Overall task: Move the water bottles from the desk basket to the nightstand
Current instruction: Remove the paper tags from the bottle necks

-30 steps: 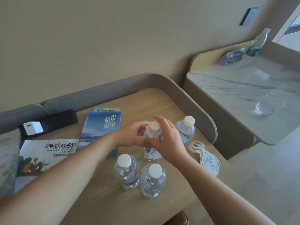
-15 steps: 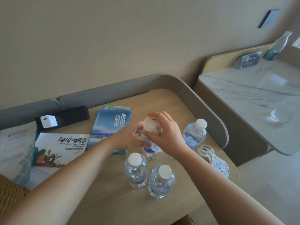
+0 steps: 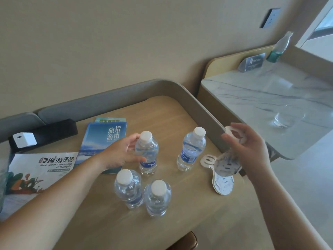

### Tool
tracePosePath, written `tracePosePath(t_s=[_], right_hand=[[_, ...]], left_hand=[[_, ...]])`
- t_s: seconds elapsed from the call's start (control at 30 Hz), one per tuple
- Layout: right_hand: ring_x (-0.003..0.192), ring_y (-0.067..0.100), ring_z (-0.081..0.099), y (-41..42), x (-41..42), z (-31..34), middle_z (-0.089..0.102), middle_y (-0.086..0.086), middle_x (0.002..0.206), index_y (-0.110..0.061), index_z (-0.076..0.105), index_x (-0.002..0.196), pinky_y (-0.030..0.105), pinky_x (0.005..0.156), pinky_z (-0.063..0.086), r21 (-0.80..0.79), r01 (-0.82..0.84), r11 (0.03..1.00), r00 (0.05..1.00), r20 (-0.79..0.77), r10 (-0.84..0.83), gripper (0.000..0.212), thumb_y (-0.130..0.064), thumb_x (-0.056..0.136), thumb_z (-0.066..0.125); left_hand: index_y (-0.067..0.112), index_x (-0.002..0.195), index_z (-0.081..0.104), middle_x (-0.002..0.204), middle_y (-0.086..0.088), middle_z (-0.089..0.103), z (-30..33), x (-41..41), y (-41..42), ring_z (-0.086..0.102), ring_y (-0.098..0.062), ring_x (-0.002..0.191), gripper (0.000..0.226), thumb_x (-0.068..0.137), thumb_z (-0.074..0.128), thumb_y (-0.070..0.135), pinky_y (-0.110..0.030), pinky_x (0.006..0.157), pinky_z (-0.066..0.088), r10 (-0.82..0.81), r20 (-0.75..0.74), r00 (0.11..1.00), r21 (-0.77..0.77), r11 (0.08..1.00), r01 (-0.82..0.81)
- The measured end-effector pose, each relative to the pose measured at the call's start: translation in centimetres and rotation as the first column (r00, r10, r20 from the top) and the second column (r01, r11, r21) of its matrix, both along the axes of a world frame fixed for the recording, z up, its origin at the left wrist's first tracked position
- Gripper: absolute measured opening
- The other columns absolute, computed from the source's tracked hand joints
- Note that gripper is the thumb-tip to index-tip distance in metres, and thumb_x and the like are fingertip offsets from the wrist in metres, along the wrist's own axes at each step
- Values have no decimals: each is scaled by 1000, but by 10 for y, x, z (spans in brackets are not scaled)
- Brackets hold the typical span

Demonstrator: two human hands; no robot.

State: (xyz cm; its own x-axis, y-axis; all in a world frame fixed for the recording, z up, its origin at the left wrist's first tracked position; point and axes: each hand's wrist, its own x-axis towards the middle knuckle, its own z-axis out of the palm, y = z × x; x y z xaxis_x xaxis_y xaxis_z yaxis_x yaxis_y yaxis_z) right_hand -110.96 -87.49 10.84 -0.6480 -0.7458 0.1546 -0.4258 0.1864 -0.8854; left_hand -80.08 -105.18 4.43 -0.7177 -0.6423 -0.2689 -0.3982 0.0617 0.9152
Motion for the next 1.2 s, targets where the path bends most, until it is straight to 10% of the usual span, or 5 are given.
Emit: tracePosePath(t_s=[0.43,0.6,0.7,1.0,1.2], right_hand=[[95,15,56,-27,-20,-119,61,4,119,-20,50,130,20,62,42,432,-28,902,997,72,-4,64,-30,75,80],[128,22,46,-24,-25,-118,48,2,142,-22,41,142,36,97,41,449,-61,892,998,44,46,74,-33,78,77],[127,23,47,-17,-23,-109,49,2,141,-21,43,140,38,100,40,420,-51,906,999,14,50,70,-31,79,76],[90,-2,60,39,48,-91,64,-13,98,-33,59,103,14,75,48,78,-175,982,985,18,174,22,-19,87,66],[103,2,58,54,94,-92,60,-10,109,-35,52,119,18,88,48,-6,-485,875,863,160,479,52,-61,75,64]], left_hand=[[26,124,54,120,14,68,-4,-2,14,61,-2,114,68,63,84,22,-15,92,44,111,-74,991,-24,993,-113],[20,133,50,122,12,67,-1,-2,19,60,-1,115,70,70,79,11,-13,91,46,109,-100,989,38,994,-106],[26,132,50,116,26,66,0,1,23,59,9,109,66,71,76,18,-8,83,47,134,-129,983,85,989,-123],[18,113,64,116,-13,69,-2,29,69,67,-22,107,26,97,49,31,-49,102,43,605,-292,740,176,795,-581],[25,125,57,126,5,64,-13,32,140,54,-15,124,81,65,62,79,-40,101,40,708,-378,597,207,693,-691]])
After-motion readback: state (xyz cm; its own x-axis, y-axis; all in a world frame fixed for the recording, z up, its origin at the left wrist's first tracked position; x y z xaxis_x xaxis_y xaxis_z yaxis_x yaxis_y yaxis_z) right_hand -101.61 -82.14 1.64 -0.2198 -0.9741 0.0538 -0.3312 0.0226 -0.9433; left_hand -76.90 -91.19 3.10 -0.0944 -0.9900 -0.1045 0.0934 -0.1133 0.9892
